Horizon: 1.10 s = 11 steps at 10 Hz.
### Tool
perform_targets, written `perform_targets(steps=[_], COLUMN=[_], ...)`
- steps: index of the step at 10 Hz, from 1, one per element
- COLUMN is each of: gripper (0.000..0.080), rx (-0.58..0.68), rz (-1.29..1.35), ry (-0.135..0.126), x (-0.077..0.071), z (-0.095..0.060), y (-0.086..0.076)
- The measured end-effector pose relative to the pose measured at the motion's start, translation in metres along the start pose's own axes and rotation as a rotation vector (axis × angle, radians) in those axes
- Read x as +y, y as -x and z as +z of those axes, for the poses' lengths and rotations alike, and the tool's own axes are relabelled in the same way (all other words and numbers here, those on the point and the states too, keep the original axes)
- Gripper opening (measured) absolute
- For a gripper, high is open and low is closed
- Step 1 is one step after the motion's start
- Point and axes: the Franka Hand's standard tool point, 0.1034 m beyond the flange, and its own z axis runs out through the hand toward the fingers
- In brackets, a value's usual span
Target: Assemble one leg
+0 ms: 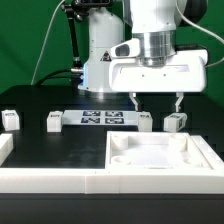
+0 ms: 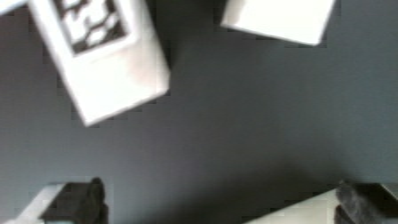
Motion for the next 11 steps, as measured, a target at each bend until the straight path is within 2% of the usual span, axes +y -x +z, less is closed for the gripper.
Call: perform_targets(steps=[3, 6, 7, 8, 9, 11], gripper=[0.0649, 0.0649, 0.0649, 0.0649, 0.0649, 0.0649], rx=[-0.014, -0.049, -0.136, -0.168, -0.255, -0.369], rz=[0.081, 0.044, 0.044, 0.071, 0.068, 0.072], ry=[-0.004, 0.007, 0.018, 0.015, 0.031, 0.045], x=[-0.01, -0.006, -0.001, 0.0, 0.001, -0.004], z=[0.002, 0.003, 0.003, 0.004, 0.005, 0.003], y=[0.015, 0.015, 0.016, 0.018, 0.031, 0.036])
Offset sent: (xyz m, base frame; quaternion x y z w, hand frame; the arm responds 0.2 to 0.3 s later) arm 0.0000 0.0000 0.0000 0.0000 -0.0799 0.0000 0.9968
